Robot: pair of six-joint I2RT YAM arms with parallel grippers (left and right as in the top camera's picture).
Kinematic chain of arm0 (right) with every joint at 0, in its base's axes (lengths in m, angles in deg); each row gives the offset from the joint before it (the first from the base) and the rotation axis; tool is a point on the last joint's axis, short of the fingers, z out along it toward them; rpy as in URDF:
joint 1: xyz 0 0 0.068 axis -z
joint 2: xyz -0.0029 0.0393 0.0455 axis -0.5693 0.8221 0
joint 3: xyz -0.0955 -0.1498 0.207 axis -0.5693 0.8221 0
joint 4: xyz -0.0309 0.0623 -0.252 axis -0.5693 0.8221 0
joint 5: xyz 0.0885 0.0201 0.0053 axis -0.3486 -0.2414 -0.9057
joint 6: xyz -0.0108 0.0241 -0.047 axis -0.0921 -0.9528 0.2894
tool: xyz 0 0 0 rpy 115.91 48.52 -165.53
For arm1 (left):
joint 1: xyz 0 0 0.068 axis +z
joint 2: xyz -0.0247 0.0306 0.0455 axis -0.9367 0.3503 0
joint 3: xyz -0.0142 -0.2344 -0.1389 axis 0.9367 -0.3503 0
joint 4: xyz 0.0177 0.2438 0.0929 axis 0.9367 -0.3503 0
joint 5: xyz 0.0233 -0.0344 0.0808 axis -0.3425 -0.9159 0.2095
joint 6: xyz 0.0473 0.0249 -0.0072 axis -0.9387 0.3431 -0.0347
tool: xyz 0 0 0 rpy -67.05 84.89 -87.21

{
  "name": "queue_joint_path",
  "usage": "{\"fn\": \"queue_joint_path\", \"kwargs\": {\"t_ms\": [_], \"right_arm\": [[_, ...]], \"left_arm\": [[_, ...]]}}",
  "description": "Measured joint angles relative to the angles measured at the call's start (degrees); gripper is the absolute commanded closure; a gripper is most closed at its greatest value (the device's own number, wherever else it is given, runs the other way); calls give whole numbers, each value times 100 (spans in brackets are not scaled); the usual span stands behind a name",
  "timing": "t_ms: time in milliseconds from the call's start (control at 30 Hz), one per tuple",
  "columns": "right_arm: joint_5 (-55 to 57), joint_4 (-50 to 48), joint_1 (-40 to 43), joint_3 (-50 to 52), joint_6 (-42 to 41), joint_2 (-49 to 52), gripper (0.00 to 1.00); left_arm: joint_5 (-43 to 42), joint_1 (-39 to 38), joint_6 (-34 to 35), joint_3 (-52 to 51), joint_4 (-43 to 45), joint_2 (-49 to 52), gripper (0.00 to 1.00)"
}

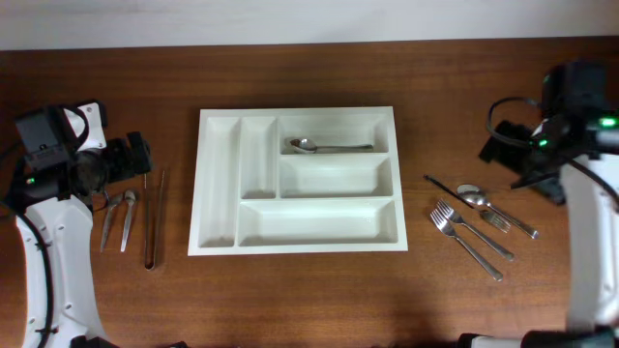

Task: Pack container
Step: 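Release the spoon and withdraw the right gripper to the right, then lower the right gripper onto the second large spoon and grasp it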

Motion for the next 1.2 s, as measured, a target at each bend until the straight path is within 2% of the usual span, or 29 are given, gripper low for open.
{"fn": "queue_joint_path", "kwargs": {"t_ms": [167,267,433,500,633,800,1167,1200], "right_arm": [[-131,-975,238,1652,-625,304,1],[-133,-1241,424,2111,-780,328,1],[-133,-1692,754,2218,-1062,328,0],[-131,-1799,979,2234,-1392,328,3],[-146,-1947,1263,2317,-1993,328,3],[-315,-2175,1351,2367,-2354,330,4],[-339,-2507,1351,2387,-1049,330,4],[-304,-2651,1351,2391,-804,330,7]], "left_arm": [[-13,0,0,0,-2,0,1],[-13,0,0,0,0,0,1],[-13,0,0,0,0,0,1],[-15,0,0,0,-2,0,1],[-13,0,0,0,0,0,1],[-13,0,0,0,-2,0,1],[-13,0,0,0,0,0,1],[-13,0,0,0,0,0,1]]}}
